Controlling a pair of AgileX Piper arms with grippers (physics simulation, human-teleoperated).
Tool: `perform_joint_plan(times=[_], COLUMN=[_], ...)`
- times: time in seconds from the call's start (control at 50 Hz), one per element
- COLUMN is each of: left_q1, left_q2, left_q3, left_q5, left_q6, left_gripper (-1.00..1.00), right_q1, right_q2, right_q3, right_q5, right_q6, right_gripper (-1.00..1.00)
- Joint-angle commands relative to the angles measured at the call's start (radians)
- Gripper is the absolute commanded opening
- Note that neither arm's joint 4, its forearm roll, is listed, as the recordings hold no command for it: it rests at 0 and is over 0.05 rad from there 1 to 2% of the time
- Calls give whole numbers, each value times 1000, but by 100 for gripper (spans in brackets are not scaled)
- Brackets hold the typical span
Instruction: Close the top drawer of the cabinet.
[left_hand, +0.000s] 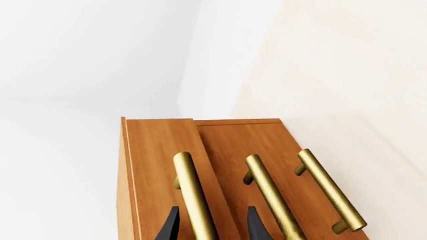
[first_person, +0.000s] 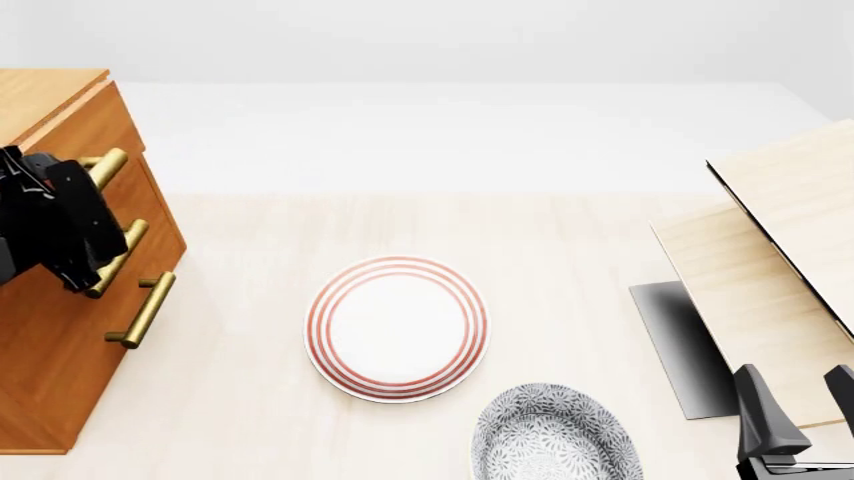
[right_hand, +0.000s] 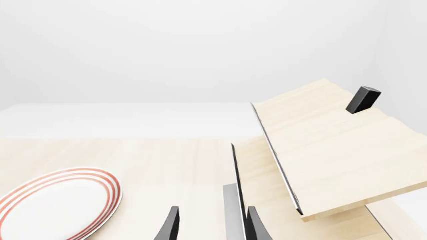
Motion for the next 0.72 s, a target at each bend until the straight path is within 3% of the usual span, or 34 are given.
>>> perform_joint_plan(times=[0.02,0.28,0.48,0.5,0.56,0.58,0.6,0.68,0.7,0.72], left_q1=[74,193,226,206,13,-111,-111,-474,-706,-706], left_q2=[-5,-6,-5,-11,-64,-101,-101,-287,-466,-468], left_q3=[17,13,34,71,96,90,90,189,247,248], left_q5=[-1,-15,-36,-66,-57,-23,-22,-23,11,13], left_q6=[42,60,59,85,-10,-116,-116,-390,-617,-617], left_gripper=[100,100,100,100,100,100,100,100,100,100], right_q1=[0,0,0,0,0,0,0,0,0,0], right_q2=[0,0,0,0,0,0,0,0,0,0], right_q3=[0,0,0,0,0,0,0,0,0,0], right_q5=[0,0,0,0,0,0,0,0,0,0], right_q6=[0,0,0,0,0,0,0,0,0,0], right_gripper=[100,100,100,100,100,100,100,100,100,100])
